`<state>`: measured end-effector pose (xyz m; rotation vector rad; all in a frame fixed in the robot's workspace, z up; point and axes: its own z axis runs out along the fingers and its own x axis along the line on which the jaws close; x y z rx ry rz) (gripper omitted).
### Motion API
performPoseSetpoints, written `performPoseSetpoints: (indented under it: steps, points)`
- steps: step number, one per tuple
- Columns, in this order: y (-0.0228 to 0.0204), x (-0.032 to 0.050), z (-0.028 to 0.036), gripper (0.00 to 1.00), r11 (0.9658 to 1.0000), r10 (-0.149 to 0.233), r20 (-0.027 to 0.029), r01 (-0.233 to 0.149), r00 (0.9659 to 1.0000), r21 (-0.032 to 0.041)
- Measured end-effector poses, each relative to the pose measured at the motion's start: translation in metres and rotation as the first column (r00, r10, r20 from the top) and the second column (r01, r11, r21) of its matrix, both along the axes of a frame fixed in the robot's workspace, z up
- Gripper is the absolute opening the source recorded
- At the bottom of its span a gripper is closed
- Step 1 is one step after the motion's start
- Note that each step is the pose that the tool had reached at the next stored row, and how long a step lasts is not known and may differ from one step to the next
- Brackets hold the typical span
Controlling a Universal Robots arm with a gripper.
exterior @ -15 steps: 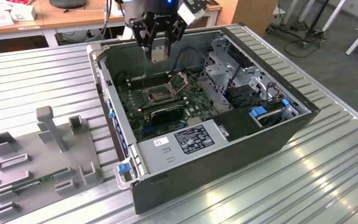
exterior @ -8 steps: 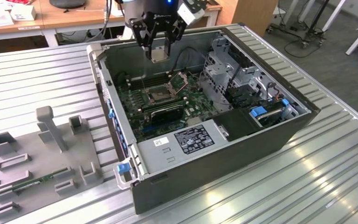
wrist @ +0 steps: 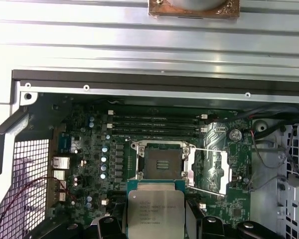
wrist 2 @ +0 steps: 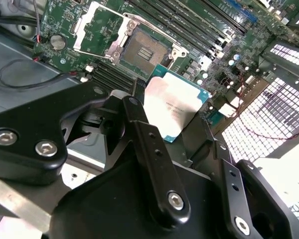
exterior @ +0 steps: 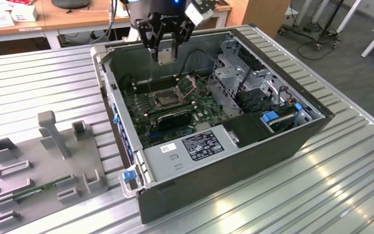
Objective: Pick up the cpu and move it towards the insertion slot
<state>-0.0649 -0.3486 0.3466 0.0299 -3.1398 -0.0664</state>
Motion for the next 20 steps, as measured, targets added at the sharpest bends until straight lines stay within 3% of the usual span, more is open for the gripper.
performPoseSetpoints:
  steps: [7, 20]
  points:
    - [0.0026, 0.0005, -0.0032, 0.55, 1.0000, 0.000, 0.0000, 0.000, 1.0000, 0.0000]
    - [0.0027, 0.0005, -0.0041, 0.55, 1.0000, 0.000, 0.0001, 0.000, 1.0000, 0.0002]
